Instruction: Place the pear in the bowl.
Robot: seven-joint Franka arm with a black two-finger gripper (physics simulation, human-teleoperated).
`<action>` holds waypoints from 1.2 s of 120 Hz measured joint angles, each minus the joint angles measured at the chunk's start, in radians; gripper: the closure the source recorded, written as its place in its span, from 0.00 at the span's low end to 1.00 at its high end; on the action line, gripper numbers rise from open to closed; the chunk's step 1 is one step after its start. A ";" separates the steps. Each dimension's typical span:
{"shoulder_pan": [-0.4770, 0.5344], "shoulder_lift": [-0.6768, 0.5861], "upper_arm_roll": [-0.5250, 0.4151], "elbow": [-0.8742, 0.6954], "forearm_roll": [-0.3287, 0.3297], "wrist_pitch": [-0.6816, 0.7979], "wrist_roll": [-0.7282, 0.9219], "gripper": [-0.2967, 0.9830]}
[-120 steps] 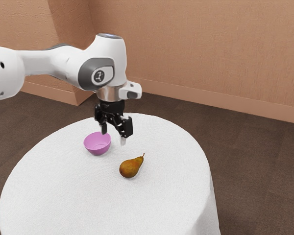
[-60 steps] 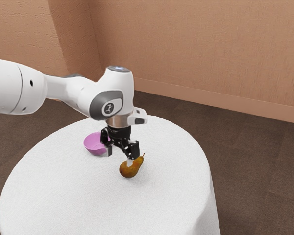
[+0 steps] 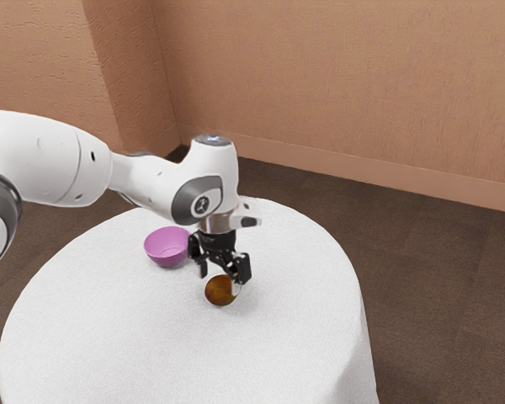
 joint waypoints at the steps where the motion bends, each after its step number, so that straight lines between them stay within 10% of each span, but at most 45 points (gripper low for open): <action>1: 0.000 0.002 0.000 0.002 -0.001 0.001 0.001 0.23; 63: 0.002 0.084 0.000 0.011 -0.026 0.045 0.048 0.24; 144: 0.004 0.025 0.000 0.018 -0.010 0.049 0.056 0.53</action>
